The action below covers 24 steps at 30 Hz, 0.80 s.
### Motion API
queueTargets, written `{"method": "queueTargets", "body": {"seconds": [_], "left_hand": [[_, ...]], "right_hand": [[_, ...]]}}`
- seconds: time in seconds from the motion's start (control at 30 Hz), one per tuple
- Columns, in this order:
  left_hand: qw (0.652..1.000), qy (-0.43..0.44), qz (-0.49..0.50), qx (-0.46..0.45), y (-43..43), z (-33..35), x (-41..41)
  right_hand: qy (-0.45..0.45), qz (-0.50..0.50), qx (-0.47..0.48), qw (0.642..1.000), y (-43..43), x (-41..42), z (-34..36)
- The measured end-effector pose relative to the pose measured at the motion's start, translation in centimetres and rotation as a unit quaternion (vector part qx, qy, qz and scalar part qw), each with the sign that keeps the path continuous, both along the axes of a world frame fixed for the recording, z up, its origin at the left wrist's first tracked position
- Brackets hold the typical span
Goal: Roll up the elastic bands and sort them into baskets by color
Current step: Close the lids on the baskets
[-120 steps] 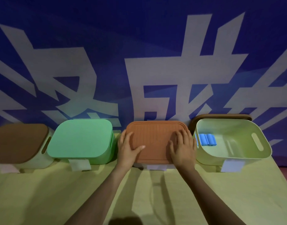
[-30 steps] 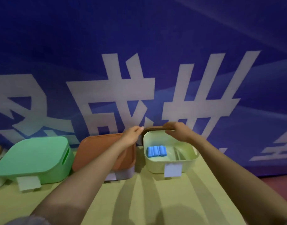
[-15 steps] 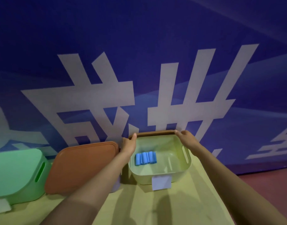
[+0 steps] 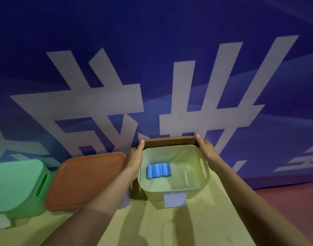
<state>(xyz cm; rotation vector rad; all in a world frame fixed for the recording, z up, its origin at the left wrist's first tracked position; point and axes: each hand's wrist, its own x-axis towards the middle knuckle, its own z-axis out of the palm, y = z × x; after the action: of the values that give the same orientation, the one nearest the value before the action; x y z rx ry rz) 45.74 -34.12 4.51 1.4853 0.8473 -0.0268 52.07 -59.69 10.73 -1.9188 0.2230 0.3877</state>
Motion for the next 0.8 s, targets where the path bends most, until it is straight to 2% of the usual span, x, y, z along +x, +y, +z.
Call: {"method": "queueTargets", "body": {"seconds": [0.27,0.4,0.6,0.8], "left_hand": [[0.994,-0.087,-0.021,0.062,-2.9,9.2,-3.5],[0.988,-0.128,-0.026,0.081,-3.0,10.3,-4.1],[0.985,-0.164,0.002,0.042,-3.6,10.7,-5.7],[0.989,-0.139,0.026,0.041,-4.8,8.8,-8.9]], "right_hand": [[-0.056,-0.032,0.050,0.997,-0.8,-1.0,2.8],[-0.080,-0.045,0.064,0.994,-1.5,-1.8,4.0],[-0.097,-0.066,0.105,0.987,-2.3,-4.0,4.7],[-0.089,-0.095,0.118,0.984,-2.6,-7.2,3.3]]}}
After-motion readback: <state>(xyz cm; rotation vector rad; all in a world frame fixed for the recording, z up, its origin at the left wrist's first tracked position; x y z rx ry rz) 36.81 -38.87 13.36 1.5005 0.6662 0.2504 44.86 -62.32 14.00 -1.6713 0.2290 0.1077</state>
